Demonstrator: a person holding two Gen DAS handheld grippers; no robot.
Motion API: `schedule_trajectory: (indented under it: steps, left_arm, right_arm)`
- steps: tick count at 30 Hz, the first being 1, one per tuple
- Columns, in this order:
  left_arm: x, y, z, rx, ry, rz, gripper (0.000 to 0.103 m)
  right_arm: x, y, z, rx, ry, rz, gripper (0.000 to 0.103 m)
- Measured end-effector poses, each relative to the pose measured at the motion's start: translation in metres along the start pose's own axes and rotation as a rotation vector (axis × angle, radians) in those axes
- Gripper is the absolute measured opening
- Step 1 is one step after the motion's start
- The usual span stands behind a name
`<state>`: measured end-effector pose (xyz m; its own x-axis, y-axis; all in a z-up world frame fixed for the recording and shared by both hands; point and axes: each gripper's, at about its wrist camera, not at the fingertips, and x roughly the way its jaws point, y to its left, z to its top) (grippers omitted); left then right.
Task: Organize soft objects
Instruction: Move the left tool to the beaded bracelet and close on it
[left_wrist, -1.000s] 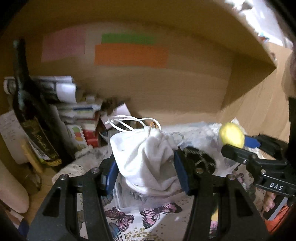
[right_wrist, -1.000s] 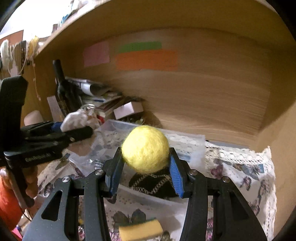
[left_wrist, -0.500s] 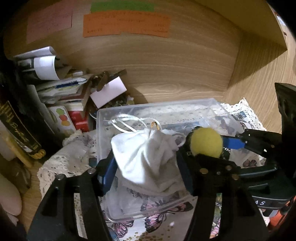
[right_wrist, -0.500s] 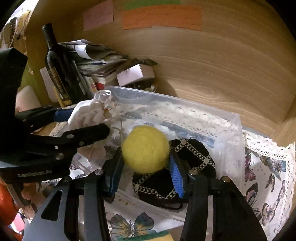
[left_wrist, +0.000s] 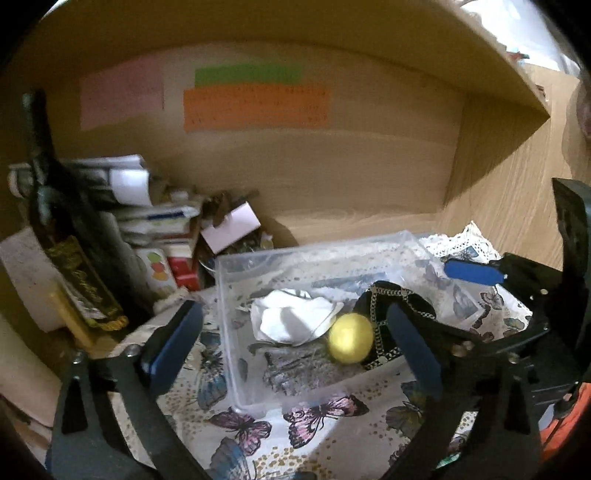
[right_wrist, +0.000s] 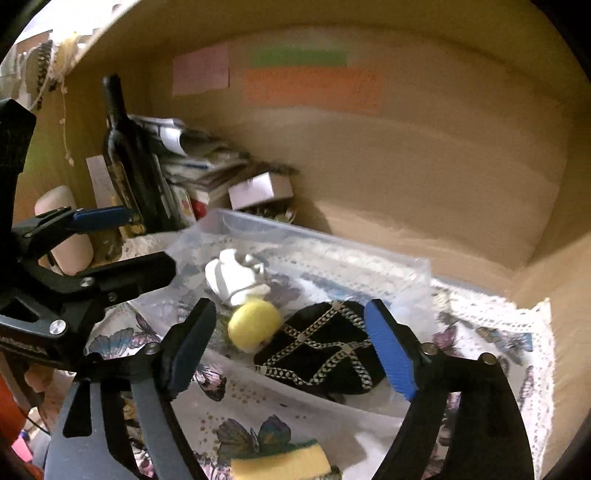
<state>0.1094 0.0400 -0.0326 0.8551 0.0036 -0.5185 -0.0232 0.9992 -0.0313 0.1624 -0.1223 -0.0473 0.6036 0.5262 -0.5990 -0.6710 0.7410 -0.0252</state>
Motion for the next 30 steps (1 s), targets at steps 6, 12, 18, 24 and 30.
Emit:
schedule_trajectory:
  steps: [6,12,18,24,30]
  left_arm:
    - [-0.027,-0.004,-0.007,0.018,-0.02,0.011,0.103]
    - [-0.034,-0.007,-0.038,0.023,0.041,0.006,0.103]
    - [-0.026,-0.011,-0.076,0.049,0.138,0.027,0.103]
    - [-0.024,0.002,-0.106,-0.005,0.205,0.034,0.103]
    - [-0.038,-0.005,-0.116,0.002,0.211,0.0,0.08]
  right_arm:
    - [-0.034,-0.001,-0.005,0.004,-0.072,-0.018,0.084]
    - [-0.06,-0.001,-0.024,0.014,-0.104,-0.049,0.088]
    - [-0.065,-0.002,-0.051,0.038,-0.073,-0.073,0.089]
    - [-0.058,-0.003,-0.076,0.08,-0.011,-0.076,0.089]
    - [-0.053,0.001,-0.092,0.093,0.03,-0.057,0.088]
